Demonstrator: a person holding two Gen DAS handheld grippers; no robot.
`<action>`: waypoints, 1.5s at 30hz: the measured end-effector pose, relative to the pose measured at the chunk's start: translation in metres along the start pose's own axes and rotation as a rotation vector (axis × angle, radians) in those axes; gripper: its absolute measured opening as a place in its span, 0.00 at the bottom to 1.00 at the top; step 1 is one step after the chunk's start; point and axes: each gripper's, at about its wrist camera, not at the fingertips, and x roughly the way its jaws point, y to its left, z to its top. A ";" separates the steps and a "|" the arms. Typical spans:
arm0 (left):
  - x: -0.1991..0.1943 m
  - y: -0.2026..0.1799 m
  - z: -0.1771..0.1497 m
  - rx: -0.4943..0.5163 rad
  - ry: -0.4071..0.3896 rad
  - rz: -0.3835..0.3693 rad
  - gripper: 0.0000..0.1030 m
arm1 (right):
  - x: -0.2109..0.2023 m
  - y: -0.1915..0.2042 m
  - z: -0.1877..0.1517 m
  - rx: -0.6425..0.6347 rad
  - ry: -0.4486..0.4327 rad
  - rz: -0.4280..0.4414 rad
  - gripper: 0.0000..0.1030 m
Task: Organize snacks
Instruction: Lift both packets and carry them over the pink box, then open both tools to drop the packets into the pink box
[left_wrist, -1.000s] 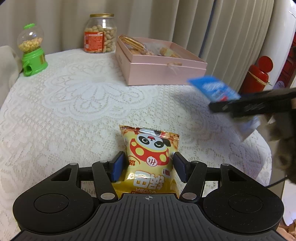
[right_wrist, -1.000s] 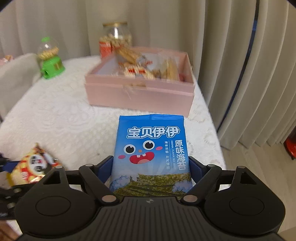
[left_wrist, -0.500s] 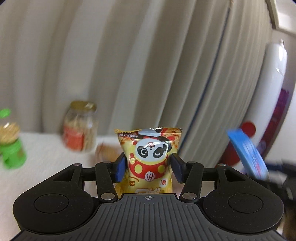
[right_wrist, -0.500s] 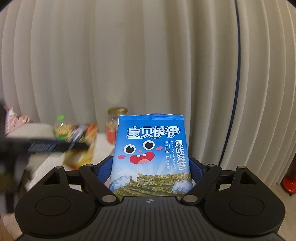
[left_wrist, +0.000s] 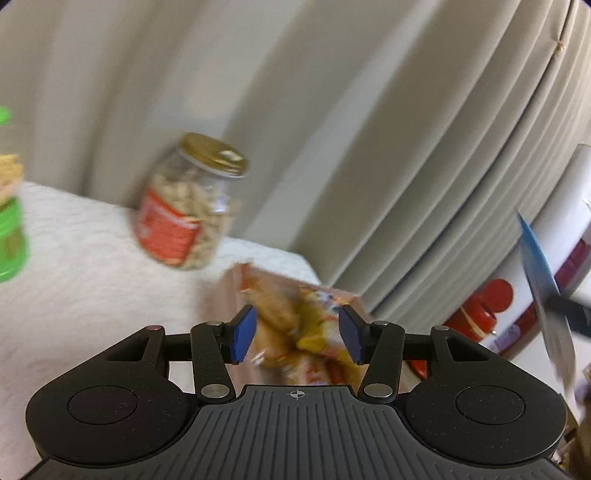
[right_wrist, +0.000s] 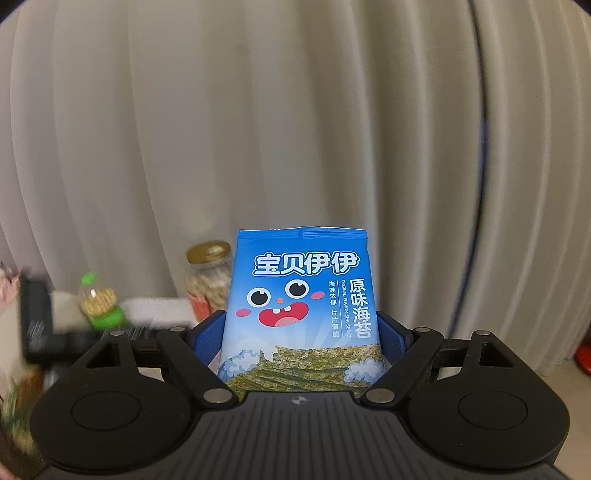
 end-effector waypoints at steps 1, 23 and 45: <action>-0.004 0.005 -0.004 -0.011 0.010 0.007 0.53 | 0.012 0.001 0.008 0.014 0.010 0.023 0.82; -0.071 -0.013 -0.142 0.105 0.139 0.264 0.53 | 0.071 0.015 -0.087 0.017 0.226 0.044 0.87; -0.008 -0.045 -0.167 0.329 0.054 0.463 0.55 | 0.090 -0.002 -0.183 0.007 0.295 -0.156 1.00</action>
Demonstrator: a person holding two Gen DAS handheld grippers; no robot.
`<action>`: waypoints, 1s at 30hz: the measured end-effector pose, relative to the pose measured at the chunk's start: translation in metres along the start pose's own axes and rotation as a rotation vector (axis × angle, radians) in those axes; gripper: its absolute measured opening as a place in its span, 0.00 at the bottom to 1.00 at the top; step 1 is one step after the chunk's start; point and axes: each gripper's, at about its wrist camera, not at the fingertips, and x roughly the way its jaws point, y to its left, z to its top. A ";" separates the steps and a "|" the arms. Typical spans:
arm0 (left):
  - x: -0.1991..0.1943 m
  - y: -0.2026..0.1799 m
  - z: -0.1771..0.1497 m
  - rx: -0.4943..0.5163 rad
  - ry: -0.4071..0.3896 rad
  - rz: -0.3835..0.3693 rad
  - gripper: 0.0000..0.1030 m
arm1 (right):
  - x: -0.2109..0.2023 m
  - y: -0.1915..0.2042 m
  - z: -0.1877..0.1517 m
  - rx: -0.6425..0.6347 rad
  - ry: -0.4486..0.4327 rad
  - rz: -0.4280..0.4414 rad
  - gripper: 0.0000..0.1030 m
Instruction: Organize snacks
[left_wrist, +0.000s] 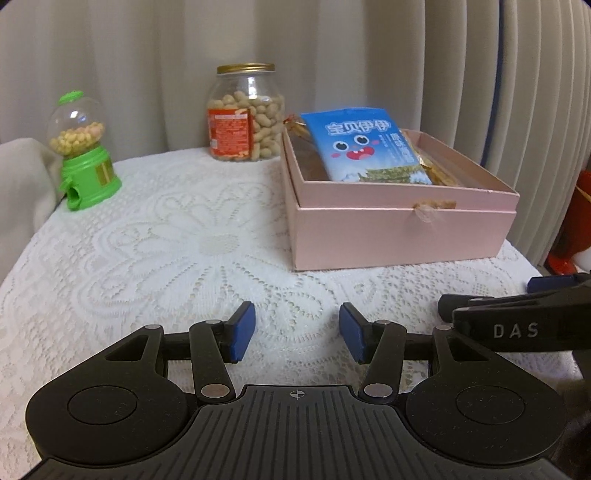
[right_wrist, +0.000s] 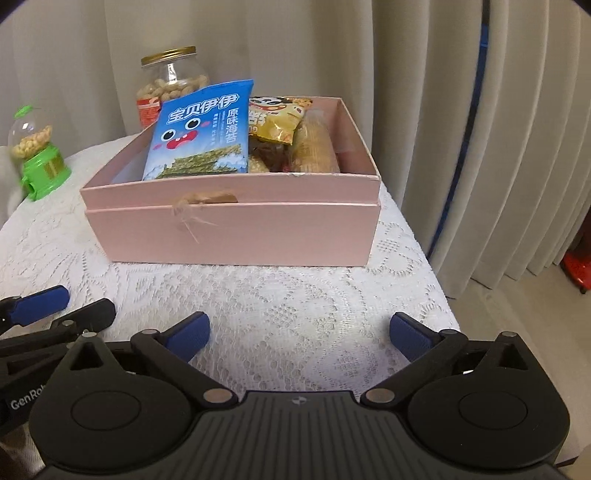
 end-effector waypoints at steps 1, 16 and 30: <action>0.000 0.000 0.000 0.001 -0.002 0.000 0.55 | -0.001 0.001 -0.002 0.001 -0.013 -0.005 1.00; 0.000 -0.002 0.000 0.011 -0.002 0.006 0.56 | -0.005 0.000 -0.014 0.013 -0.093 -0.007 1.00; 0.000 -0.002 0.000 0.008 -0.003 0.004 0.55 | -0.004 -0.001 -0.015 0.013 -0.093 -0.007 1.00</action>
